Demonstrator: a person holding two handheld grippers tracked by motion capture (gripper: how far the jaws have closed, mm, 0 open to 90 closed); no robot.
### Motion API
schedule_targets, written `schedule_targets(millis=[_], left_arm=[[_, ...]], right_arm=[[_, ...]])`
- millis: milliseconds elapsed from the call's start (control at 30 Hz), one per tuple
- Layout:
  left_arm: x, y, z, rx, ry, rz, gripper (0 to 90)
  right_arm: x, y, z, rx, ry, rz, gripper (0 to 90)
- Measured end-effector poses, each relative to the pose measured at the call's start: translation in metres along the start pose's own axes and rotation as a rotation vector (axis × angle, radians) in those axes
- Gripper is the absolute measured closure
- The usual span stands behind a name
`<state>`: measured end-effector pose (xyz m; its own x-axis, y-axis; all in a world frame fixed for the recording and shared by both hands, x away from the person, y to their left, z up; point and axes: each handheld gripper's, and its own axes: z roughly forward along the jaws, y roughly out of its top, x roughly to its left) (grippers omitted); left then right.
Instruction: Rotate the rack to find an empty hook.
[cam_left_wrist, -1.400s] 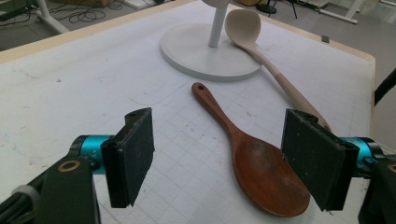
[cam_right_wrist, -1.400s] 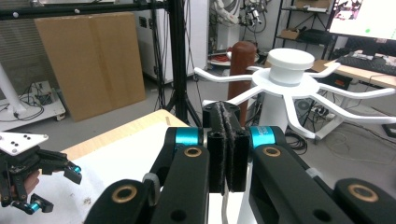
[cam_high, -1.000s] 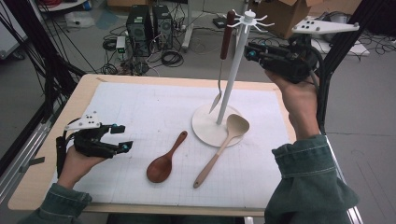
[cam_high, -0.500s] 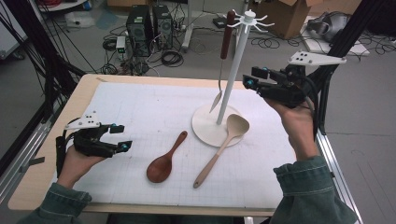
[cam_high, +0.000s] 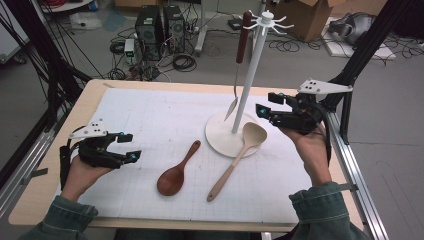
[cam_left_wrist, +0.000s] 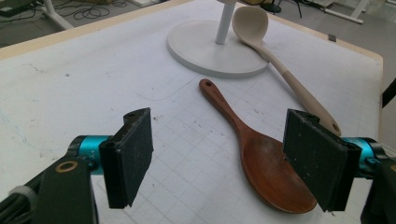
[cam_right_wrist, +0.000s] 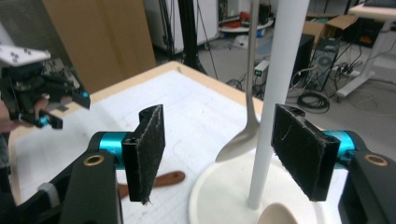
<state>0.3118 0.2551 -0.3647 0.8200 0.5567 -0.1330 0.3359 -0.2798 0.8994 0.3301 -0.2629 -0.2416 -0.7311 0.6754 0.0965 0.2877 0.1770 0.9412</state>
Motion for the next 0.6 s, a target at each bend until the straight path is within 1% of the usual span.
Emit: schedule_targets(millis=[33, 133, 233, 600], left_arm=[[0.0, 0.0, 0.0, -0.002, -0.003, -0.006, 25.1], [0.001, -0.001, 0.001, 0.001, -0.002, -0.004, 25.1], [0.001, -0.001, 0.001, 0.002, -0.001, -0.005, 25.1], [0.001, -0.001, 0.001, 0.005, 0.002, -0.004, 25.1]], right_arm=[[0.0, -0.003, 0.001, 0.007, -0.001, -0.002, 33.9], [0.001, -0.011, 0.004, 0.026, -0.003, 0.0, 31.0], [0.002, -0.02, 0.006, 0.036, 0.003, 0.009, 30.4], [0.003, -0.048, 0.015, 0.071, 0.004, 0.023, 28.8]])
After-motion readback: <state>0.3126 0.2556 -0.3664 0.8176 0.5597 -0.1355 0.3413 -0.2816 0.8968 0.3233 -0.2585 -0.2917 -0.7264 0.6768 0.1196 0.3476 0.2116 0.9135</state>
